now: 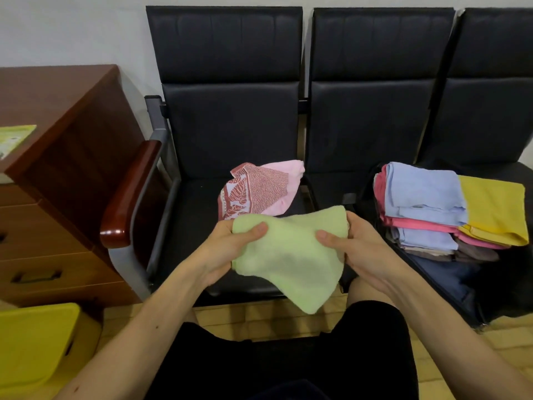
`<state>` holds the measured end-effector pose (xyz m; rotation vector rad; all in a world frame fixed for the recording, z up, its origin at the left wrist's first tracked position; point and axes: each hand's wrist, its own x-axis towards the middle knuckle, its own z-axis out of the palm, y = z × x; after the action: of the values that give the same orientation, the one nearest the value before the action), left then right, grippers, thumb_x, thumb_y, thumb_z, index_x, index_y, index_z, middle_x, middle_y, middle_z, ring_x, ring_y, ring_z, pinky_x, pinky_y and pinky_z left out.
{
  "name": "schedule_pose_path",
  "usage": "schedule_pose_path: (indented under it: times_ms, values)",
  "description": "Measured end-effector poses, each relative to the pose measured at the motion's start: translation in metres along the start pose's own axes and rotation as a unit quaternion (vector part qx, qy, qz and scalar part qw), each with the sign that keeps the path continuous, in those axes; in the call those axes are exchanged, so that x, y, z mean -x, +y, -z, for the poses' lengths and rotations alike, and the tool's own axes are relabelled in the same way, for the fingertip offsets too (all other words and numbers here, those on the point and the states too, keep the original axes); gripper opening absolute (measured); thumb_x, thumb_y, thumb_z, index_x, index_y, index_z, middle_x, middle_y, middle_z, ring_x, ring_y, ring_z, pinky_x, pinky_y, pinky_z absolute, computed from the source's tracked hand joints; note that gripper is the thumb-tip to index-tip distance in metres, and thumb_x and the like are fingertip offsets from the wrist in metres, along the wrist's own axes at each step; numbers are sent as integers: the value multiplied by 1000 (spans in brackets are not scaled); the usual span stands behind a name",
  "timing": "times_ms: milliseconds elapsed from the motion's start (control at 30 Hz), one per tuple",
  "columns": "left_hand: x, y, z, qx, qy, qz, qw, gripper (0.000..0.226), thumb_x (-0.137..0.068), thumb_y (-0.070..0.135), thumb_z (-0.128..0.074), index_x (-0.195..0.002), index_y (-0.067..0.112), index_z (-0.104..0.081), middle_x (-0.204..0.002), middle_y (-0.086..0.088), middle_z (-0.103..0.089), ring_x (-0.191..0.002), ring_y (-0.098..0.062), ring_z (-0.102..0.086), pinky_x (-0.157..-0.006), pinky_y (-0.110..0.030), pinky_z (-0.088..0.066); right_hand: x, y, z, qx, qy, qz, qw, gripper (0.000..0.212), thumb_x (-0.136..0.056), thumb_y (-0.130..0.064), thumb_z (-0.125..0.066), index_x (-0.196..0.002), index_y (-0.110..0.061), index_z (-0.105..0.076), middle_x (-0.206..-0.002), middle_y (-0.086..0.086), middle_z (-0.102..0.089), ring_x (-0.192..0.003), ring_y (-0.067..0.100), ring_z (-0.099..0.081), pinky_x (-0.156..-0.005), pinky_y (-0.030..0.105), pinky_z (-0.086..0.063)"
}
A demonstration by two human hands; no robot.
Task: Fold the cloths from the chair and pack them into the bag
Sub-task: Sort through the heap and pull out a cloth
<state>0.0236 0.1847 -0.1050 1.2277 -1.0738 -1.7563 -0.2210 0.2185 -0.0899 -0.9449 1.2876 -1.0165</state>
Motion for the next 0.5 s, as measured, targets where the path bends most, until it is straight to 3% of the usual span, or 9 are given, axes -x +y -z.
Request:
schedule_pose_path:
  times_ms: [133,300,433,500]
  values:
    - [-3,4,4,16,1,-21,1000,38,-83,20,-71,-115,-1,-70,-110,-16,-74,-99,-28,-73,-77,-32,-60,-3,0,-3,40,9,-13,999,69,-71,-2,-83,-127,-16,-46,-113,12,-69,-97,25,-72,-79,37,-61]
    - [-4,8,6,-32,-6,-51,998,37,-81,22,-72,-112,1,-72,-109,-15,-74,-102,-30,-71,-84,-38,-59,-9,-6,5,139,51,-6,989,63,-77,-12,-82,-125,-28,-45,-99,10,-72,-84,19,-73,-66,25,-55]
    - [-5,16,6,-52,-19,-69,996,40,-78,24,-73,-112,3,-72,-110,-12,-75,-103,-28,-72,-88,-41,-58,-15,-11,10,167,20,59,984,43,-79,-11,-80,-117,-23,-64,-107,4,-74,-96,17,-72,-75,25,-59]
    - [-6,22,8,-73,-23,-89,993,40,-77,24,-73,-111,3,-72,-108,-12,-75,-100,-28,-72,-83,-38,-60,-16,-14,11,197,10,69,978,50,-76,-10,-83,-123,-16,-65,-111,2,-73,-98,15,-71,-82,27,-59]
